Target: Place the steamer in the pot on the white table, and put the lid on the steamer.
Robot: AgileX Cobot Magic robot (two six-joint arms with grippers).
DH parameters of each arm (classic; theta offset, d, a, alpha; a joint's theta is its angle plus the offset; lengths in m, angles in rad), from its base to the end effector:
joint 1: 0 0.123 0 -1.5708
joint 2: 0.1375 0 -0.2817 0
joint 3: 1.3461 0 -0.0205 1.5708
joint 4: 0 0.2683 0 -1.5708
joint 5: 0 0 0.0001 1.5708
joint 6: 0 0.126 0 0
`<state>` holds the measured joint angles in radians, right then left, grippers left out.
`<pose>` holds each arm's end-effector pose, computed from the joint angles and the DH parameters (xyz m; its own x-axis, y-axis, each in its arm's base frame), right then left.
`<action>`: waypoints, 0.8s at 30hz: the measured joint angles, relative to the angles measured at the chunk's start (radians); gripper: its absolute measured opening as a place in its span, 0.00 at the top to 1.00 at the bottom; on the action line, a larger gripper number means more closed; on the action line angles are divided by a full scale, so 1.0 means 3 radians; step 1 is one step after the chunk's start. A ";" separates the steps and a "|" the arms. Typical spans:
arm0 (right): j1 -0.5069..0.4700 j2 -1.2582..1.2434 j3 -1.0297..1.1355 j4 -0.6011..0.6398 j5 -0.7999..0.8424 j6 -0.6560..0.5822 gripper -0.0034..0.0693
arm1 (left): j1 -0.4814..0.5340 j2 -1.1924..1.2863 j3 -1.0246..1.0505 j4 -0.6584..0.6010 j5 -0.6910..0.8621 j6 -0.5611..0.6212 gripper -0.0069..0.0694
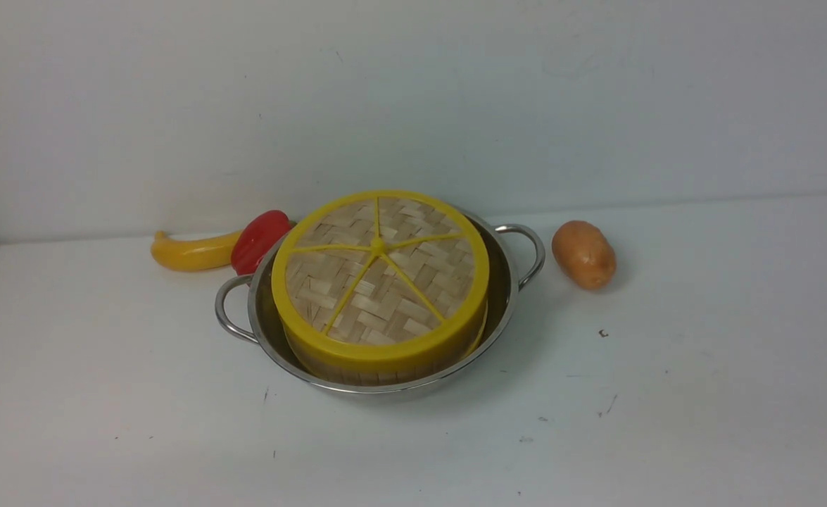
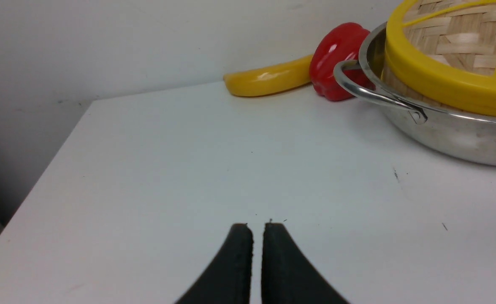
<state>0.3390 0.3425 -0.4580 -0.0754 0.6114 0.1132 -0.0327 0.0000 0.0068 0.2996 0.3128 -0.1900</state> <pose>0.1191 0.0362 0.2772 -0.3883 -0.0825 -0.9178 -0.2752 0.9609 0.0301 0.1095 0.0079 0.1762 -0.2218 0.1026 -0.9697 -0.0350 0.9930 0.1131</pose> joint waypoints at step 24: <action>-0.1299 -0.1142 0.1546 -0.0084 -0.1089 0.0014 0.69 | 0.0000 0.0000 0.0000 -0.0010 -0.0010 0.0000 0.87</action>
<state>-0.0507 0.0000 0.0058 -0.1005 0.2847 0.1174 -0.0327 0.0000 0.0068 0.2966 0.3098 -0.1899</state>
